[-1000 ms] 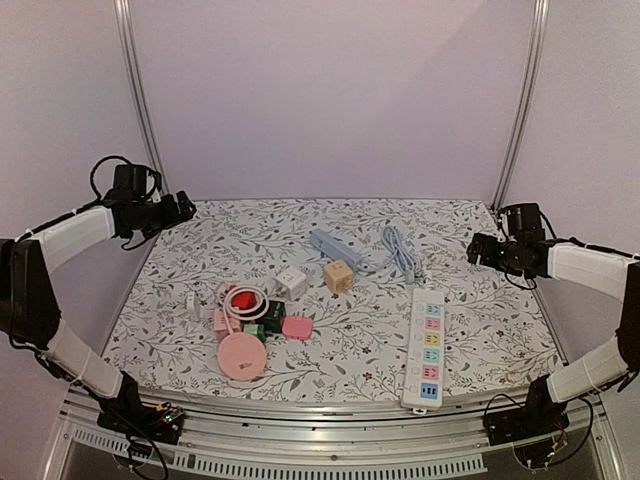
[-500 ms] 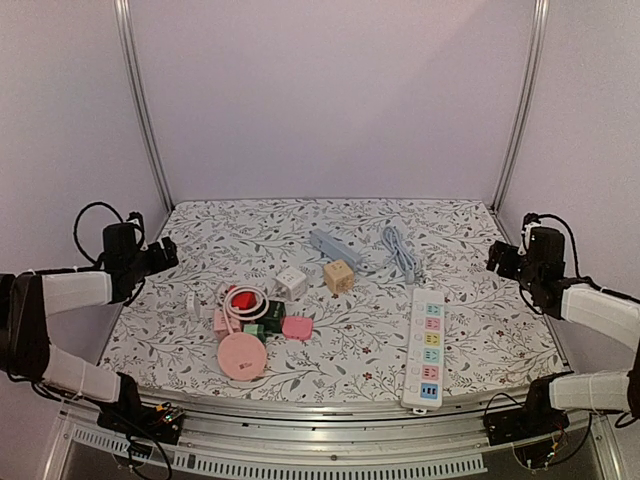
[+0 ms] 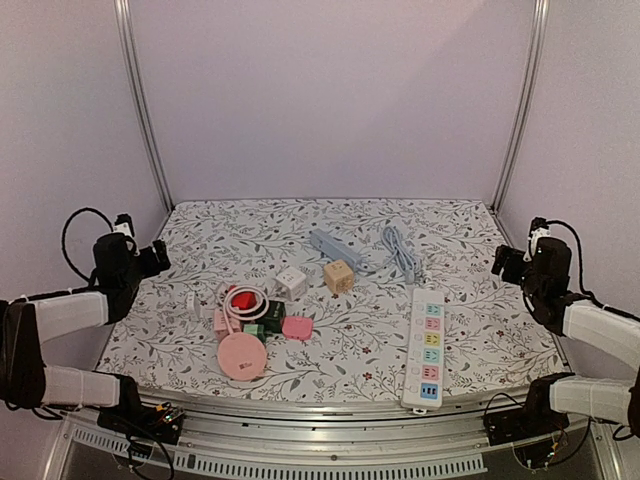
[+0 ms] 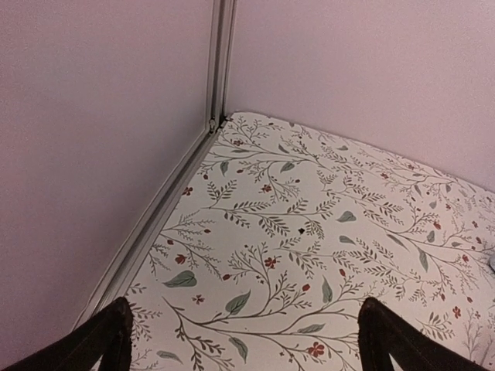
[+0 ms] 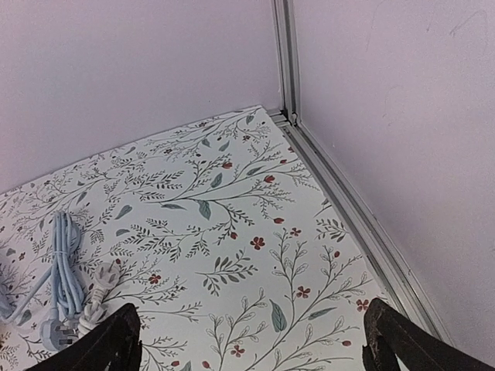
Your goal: Pull the plug off the socket
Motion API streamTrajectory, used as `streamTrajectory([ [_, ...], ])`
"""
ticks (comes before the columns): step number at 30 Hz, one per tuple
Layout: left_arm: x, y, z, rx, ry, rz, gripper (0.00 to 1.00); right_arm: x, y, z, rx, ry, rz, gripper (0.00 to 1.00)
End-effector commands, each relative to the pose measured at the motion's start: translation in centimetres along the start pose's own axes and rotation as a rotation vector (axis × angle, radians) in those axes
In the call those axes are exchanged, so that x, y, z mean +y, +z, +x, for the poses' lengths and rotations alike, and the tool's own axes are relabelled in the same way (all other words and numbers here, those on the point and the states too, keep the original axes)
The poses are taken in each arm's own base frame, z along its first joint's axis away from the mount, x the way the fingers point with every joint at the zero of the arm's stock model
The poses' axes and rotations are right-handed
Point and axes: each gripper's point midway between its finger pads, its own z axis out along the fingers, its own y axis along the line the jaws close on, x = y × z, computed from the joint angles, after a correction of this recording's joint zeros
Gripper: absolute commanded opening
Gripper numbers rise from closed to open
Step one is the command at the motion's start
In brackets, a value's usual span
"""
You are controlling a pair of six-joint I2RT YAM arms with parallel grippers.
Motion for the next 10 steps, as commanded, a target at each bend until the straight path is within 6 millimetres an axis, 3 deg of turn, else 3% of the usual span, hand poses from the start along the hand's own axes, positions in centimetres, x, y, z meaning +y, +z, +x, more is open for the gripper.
streamTrajectory([
  [1, 0.69, -0.41, 0.08, -0.019, 0.012, -0.041, 1.0, -0.2, 0.04, -0.48, -0.026, -0.006, 0.01, 0.99],
  [10, 0.16, -0.3, 0.01, -0.02, 0.003, -0.012, 1.0, -0.13, 0.2, -0.38, -0.022, -0.011, 0.008, 0.99],
])
